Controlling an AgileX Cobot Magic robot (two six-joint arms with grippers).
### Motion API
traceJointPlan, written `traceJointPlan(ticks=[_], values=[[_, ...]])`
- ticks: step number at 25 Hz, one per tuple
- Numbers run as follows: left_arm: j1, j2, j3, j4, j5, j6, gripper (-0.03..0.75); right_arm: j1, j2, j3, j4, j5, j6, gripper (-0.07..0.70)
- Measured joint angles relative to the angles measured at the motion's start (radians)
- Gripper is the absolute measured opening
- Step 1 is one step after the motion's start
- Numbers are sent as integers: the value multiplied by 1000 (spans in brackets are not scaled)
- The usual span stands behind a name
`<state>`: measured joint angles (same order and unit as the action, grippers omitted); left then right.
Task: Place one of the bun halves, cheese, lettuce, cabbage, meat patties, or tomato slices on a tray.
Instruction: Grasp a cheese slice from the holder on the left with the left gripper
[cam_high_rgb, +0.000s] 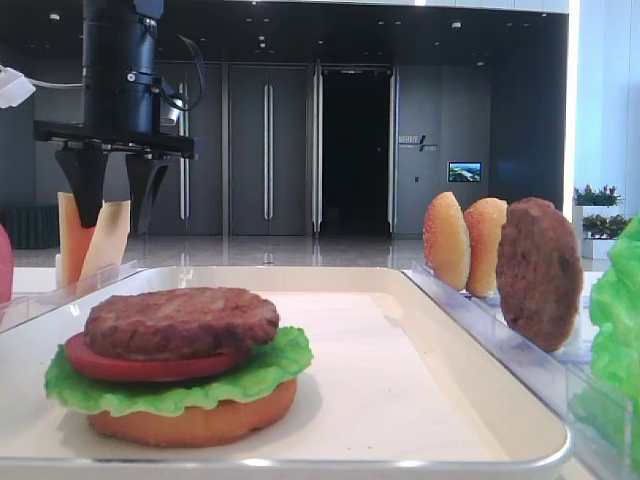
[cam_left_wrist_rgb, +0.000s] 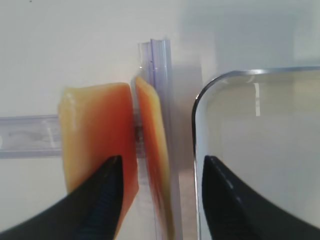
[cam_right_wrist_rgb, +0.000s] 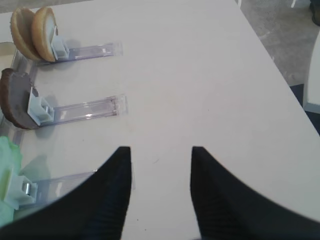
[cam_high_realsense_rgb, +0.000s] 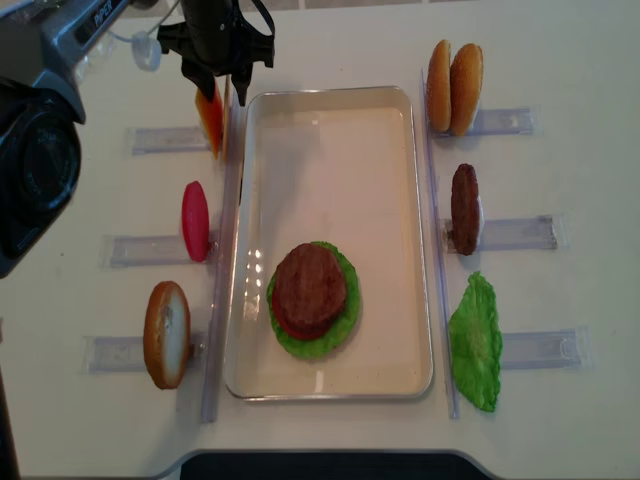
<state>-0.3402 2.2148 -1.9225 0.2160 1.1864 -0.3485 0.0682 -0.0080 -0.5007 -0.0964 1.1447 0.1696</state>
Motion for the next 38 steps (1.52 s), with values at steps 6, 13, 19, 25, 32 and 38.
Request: traceJointPlan(ticks=[6,13,19,25,32,38], values=[[0,18,0,2,1,8,391,0,0,0,0,0,0,303],[0,22,0,24,18,15,371,0,0,0,0,0,0,303],[0,23,0,35,27,16,106,0,0,0,0,0,0,303],[0,23,0,37,28,18,32,0,0,0,0,0,0,303],[0,19,0,24,28,18,32,0,0,0,0,0,0,303],[0,-66,0,8,30,18,31,0,0,0,0,0,0,303]])
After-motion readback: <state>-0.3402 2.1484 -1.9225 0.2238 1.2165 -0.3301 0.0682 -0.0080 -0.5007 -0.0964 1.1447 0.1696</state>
